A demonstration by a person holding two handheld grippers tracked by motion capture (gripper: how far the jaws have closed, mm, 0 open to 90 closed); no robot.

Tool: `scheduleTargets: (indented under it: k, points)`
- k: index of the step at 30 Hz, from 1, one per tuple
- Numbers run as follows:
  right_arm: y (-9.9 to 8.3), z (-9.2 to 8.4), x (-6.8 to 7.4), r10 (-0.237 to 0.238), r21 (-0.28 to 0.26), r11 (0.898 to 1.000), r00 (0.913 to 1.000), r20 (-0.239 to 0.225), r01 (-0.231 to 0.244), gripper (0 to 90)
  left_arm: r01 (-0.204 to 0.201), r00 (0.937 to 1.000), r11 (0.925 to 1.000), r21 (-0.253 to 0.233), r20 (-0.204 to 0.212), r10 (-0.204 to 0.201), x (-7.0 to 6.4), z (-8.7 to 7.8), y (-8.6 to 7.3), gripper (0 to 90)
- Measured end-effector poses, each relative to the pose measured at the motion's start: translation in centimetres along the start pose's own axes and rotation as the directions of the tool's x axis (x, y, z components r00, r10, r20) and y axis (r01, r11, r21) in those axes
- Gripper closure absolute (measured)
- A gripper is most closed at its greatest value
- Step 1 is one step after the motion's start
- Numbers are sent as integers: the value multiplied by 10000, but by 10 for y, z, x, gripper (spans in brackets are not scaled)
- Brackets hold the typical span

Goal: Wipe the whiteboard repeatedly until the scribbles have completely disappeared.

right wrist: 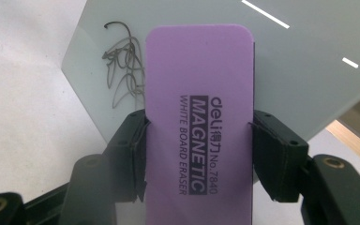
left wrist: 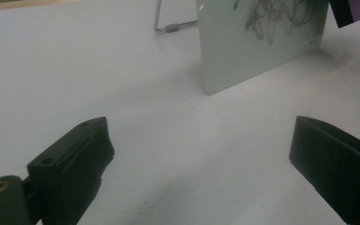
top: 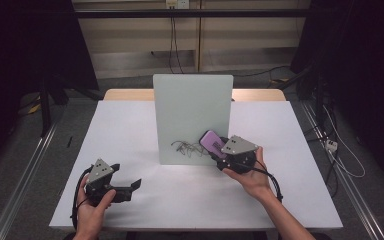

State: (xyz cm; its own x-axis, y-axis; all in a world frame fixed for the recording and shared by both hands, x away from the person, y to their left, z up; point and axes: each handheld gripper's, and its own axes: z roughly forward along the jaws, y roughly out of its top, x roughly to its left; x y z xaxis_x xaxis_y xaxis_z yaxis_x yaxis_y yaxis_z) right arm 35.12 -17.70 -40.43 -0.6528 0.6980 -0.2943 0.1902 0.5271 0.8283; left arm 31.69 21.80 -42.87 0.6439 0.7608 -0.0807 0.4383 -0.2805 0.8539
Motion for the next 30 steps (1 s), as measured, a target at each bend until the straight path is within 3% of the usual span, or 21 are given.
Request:
scheduleTargets:
  k: [16,26,30]
  points:
    - [5,16,15,-328,179,9993,9987,-393,335,417,-28,10000,10000,8,15,28,-1,0,1,58]
    - [10,25,22,-244,145,9996,9977,-632,254,417,-111,9999,9999,35,96,110,-1,3,2,58]
    - [9,26,21,47,74,10000,9963,-860,-41,417,-102,9999,9999,24,105,102,0,3,2,58]
